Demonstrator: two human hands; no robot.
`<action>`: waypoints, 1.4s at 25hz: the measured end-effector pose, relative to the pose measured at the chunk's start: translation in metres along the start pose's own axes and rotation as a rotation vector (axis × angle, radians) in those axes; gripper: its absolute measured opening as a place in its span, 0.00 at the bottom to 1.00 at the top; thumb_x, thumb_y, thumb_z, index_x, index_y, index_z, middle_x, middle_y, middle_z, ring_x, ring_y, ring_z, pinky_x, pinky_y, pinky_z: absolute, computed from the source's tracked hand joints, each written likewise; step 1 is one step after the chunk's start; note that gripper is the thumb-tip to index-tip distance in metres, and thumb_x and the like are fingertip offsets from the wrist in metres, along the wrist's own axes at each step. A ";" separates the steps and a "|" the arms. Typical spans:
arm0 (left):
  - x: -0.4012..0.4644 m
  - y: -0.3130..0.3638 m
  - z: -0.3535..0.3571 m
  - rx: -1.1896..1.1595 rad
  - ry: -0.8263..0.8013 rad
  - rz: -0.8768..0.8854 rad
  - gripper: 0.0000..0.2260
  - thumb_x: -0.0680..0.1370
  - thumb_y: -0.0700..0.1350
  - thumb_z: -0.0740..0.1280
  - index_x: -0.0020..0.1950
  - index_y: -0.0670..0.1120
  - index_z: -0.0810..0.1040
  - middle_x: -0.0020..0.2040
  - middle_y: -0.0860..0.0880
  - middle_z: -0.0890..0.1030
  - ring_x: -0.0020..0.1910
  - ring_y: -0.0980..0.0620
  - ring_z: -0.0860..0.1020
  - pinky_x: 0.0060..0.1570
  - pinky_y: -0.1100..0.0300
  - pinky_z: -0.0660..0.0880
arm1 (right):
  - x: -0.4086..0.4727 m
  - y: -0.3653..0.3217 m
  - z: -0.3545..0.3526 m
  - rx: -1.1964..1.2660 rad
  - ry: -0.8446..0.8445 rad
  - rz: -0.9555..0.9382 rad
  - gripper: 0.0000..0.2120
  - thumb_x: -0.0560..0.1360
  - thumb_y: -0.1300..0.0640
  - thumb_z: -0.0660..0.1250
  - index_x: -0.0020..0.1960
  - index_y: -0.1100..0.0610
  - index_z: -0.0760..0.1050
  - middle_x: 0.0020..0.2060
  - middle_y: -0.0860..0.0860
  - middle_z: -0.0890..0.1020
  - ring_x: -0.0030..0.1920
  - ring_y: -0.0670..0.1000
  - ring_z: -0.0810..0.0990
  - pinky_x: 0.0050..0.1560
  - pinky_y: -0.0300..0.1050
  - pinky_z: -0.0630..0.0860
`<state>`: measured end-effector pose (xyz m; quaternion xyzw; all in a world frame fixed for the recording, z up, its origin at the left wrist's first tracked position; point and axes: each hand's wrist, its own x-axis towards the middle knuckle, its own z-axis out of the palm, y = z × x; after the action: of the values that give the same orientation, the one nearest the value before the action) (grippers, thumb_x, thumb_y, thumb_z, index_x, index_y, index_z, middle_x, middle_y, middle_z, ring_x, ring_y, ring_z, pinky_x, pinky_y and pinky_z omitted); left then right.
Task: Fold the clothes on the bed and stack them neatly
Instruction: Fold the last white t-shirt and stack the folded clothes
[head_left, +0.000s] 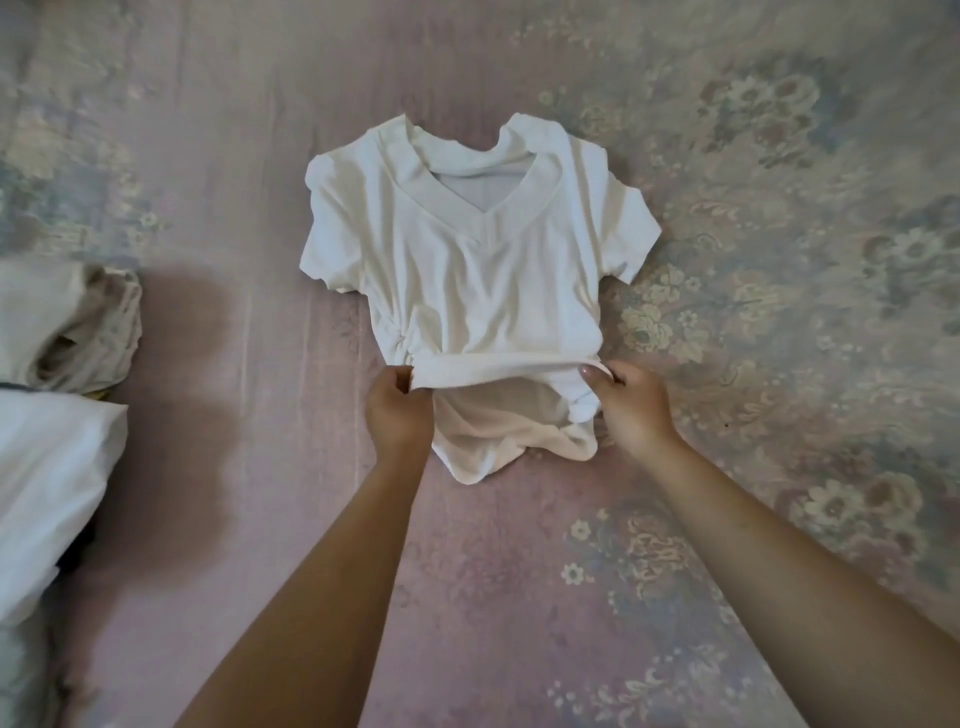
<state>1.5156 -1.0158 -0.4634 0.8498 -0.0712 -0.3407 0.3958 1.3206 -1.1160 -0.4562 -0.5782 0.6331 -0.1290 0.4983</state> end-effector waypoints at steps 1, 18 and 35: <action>-0.005 -0.001 0.003 0.051 0.012 0.008 0.05 0.79 0.35 0.64 0.43 0.41 0.74 0.39 0.46 0.74 0.40 0.46 0.72 0.42 0.51 0.70 | -0.001 0.001 -0.001 0.092 0.030 0.049 0.16 0.82 0.60 0.65 0.36 0.60 0.68 0.32 0.55 0.70 0.34 0.50 0.67 0.37 0.48 0.61; -0.017 -0.066 -0.054 -0.019 0.193 -0.067 0.20 0.75 0.26 0.56 0.62 0.38 0.78 0.52 0.41 0.73 0.52 0.38 0.76 0.56 0.44 0.76 | 0.001 0.058 -0.048 0.008 0.195 0.143 0.10 0.78 0.72 0.62 0.56 0.63 0.74 0.52 0.63 0.78 0.47 0.63 0.80 0.43 0.54 0.79; -0.003 -0.071 -0.058 0.313 0.059 0.396 0.07 0.81 0.33 0.64 0.57 0.40 0.77 0.49 0.40 0.79 0.43 0.39 0.80 0.44 0.44 0.78 | -0.015 0.043 -0.011 -0.036 0.058 0.061 0.11 0.77 0.60 0.74 0.40 0.60 0.73 0.42 0.56 0.74 0.43 0.54 0.73 0.45 0.51 0.70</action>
<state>1.5396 -0.9307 -0.4870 0.8798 -0.2766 -0.2163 0.3205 1.2834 -1.0953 -0.4757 -0.5634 0.6668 -0.1190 0.4732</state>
